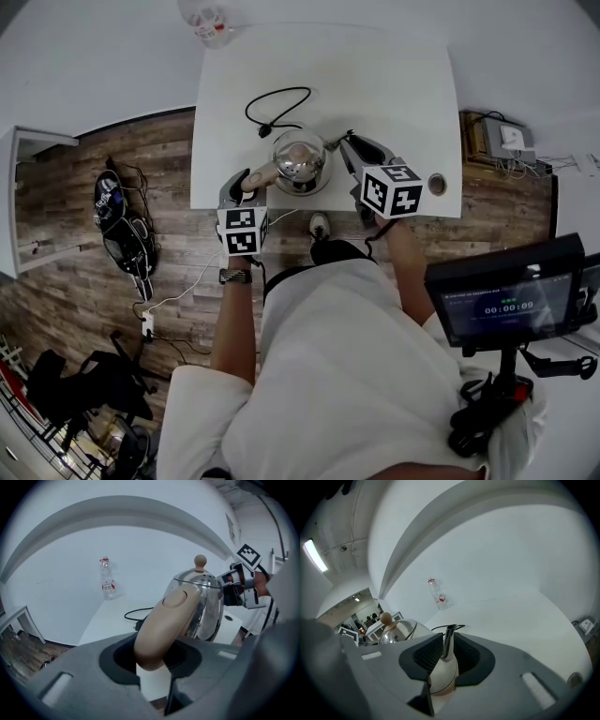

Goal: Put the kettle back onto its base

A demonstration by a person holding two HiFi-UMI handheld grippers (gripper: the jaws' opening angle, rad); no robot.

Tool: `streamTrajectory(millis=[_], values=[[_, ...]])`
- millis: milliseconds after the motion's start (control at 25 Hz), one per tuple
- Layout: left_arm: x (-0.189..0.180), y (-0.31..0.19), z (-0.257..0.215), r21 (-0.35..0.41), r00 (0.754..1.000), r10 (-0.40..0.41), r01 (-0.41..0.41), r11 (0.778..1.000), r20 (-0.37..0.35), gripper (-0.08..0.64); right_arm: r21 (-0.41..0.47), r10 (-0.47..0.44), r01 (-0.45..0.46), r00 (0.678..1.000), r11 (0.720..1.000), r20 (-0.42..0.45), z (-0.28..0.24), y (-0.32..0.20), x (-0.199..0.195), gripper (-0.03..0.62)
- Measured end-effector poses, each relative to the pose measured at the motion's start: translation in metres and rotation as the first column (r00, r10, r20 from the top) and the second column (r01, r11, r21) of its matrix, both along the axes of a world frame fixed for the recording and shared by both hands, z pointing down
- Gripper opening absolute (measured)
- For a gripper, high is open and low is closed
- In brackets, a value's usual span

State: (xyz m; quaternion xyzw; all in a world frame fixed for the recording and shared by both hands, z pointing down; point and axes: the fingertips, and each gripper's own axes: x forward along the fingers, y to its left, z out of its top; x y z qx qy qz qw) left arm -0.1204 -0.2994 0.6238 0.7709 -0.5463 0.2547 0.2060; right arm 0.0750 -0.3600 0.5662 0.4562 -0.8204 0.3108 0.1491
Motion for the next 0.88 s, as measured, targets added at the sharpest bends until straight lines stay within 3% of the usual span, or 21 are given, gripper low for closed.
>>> streamTrajectory(millis=[360,680,880], values=[[-0.002,0.015,-0.01,-0.013,0.998,0.004,-0.005,1.0,-0.07,0.163,0.014,0.032,-0.031,0.999,0.999,-0.023,-0.018,0.032,0.008,0.075],[-0.02,0.048,-0.03,0.024,0.996,0.026,-0.024,0.999,-0.084,0.164,0.06,0.066,-0.065,0.998,0.996,-0.017,-0.045,0.073,-0.005,0.075],[-0.017,0.057,-0.043,0.065,0.997,0.062,-0.059,0.996,-0.049,0.163,0.094,0.09,-0.088,0.996,0.992,-0.011,-0.058,0.089,-0.003,0.075]])
